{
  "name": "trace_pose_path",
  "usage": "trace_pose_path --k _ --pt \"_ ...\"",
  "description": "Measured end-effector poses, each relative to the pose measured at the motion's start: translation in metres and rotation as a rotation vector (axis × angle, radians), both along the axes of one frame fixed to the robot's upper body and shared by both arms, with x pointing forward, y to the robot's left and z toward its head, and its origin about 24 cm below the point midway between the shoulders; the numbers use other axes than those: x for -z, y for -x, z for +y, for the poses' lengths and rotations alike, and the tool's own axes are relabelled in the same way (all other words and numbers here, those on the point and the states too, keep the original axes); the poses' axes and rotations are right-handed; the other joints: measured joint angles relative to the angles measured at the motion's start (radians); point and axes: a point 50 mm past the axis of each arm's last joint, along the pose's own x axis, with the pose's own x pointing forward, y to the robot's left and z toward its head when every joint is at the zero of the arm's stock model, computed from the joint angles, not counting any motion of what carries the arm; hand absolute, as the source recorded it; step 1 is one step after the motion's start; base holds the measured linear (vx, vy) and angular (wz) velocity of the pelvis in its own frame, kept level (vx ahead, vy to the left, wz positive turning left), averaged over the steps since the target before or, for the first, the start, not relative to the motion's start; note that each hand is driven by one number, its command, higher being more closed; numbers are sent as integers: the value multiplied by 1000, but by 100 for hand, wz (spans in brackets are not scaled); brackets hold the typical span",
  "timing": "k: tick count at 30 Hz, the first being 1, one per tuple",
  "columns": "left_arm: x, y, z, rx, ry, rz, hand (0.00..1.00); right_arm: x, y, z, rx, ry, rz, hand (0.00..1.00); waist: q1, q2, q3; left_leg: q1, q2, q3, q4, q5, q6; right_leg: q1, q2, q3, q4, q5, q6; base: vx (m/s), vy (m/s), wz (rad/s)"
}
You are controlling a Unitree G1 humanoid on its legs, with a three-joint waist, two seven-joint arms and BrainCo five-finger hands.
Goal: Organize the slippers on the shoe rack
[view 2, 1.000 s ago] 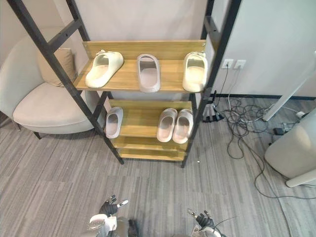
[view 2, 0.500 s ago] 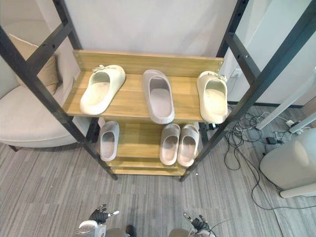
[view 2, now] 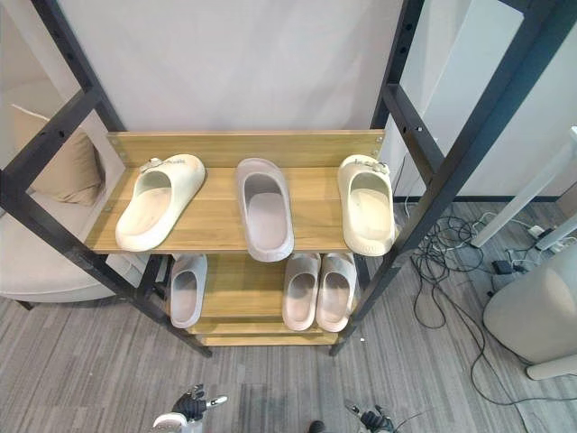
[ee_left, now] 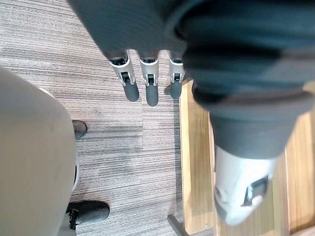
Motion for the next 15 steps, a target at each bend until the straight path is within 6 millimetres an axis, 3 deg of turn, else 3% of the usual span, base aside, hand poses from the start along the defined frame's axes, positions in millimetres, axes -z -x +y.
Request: trace_pose_path --k 6,9,11,13,14,15 --pt "0 1 0 21 -9 5 0 -1 -6 5 -32 15 -10 0 0 -2 1 -2 -22 -1 -1 0 0 -3 -21 15 -11 30 14 -109 71 -3" --pt "-1 -4 -2 50 -14 -6 0 -15 -28 9 -129 74 -129 0 0 -4 2 -3 -22 0 -22 -1 1 -19 -20 31 -13 48 17 -144 18 -14" --pt "-2 -6 -3 76 -24 -9 0 -44 -56 9 -212 163 -311 0 -3 -8 5 -3 -22 21 -24 0 1 -32 -19 60 -18 64 16 -150 11 -32" --pt "-2 -7 -5 103 -29 -10 0 -64 -65 7 -243 224 -415 0 -10 -8 5 -2 -22 34 -26 0 1 -37 -18 74 -18 68 18 -90 -5 -25" --pt "-2 -8 -7 140 -34 -11 0 -94 -72 3 -275 312 -547 0 -24 -9 5 -2 -22 40 -27 -2 -2 -40 -18 81 -18 70 18 -98 -23 -21" --pt "-2 -9 -8 150 -36 -12 0 -107 -74 1 -288 354 -601 0 -27 -10 6 -2 -21 43 -27 -3 -3 -47 -17 84 -18 71 18 -71 -26 -13"
